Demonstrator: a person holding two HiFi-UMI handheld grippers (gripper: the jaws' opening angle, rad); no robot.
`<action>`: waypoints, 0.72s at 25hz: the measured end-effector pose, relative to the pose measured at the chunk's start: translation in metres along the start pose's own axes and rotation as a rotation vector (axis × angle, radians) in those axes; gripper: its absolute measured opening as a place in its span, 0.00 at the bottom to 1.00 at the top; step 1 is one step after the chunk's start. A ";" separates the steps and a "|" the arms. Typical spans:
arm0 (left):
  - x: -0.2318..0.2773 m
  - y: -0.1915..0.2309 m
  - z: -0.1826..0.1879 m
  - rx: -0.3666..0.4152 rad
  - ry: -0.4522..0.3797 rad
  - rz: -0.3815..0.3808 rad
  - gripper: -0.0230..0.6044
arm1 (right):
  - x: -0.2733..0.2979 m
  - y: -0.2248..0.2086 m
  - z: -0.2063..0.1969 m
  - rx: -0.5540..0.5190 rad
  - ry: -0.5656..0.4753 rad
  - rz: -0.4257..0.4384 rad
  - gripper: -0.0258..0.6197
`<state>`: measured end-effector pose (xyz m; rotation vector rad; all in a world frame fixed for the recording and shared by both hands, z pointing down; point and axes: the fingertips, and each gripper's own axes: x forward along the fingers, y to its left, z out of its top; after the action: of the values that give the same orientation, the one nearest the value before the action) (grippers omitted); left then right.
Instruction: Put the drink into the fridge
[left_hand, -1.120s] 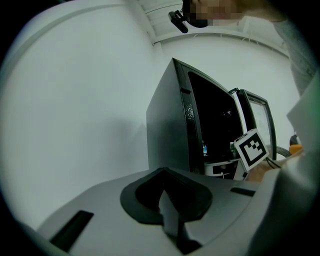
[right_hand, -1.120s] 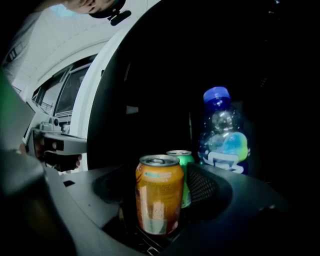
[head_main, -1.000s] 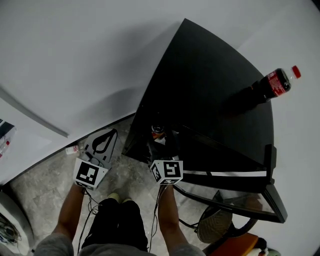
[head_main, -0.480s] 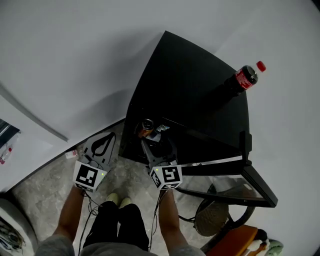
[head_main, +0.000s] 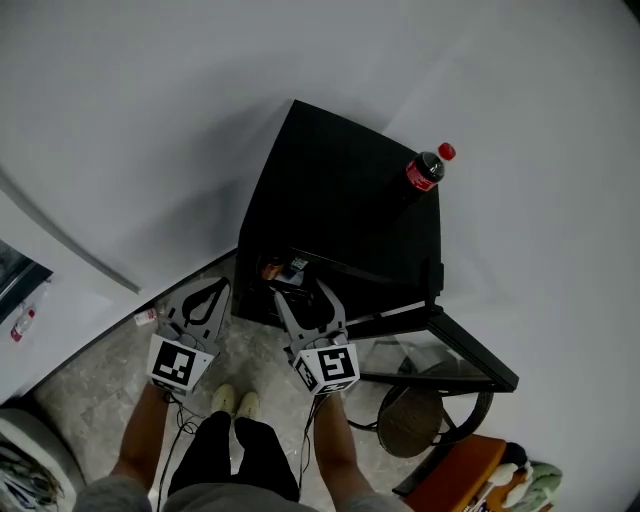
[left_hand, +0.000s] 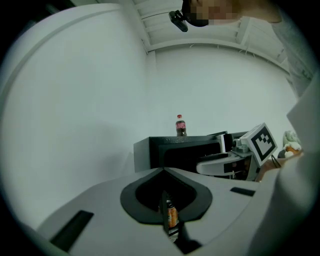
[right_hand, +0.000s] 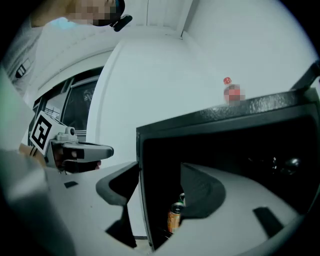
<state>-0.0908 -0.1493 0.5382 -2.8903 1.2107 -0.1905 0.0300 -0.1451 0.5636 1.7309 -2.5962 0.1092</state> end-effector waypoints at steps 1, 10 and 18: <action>-0.002 -0.003 0.007 -0.005 -0.001 -0.003 0.04 | -0.004 0.002 0.009 0.005 -0.004 -0.004 0.46; -0.018 -0.019 0.056 -0.009 -0.001 -0.031 0.04 | -0.035 0.014 0.070 0.000 -0.012 -0.049 0.36; -0.031 -0.035 0.095 0.008 -0.032 -0.063 0.04 | -0.073 0.015 0.112 0.020 -0.029 -0.132 0.24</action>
<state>-0.0762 -0.1070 0.4423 -2.9154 1.1120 -0.1475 0.0470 -0.0802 0.4469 1.9189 -2.4992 0.1095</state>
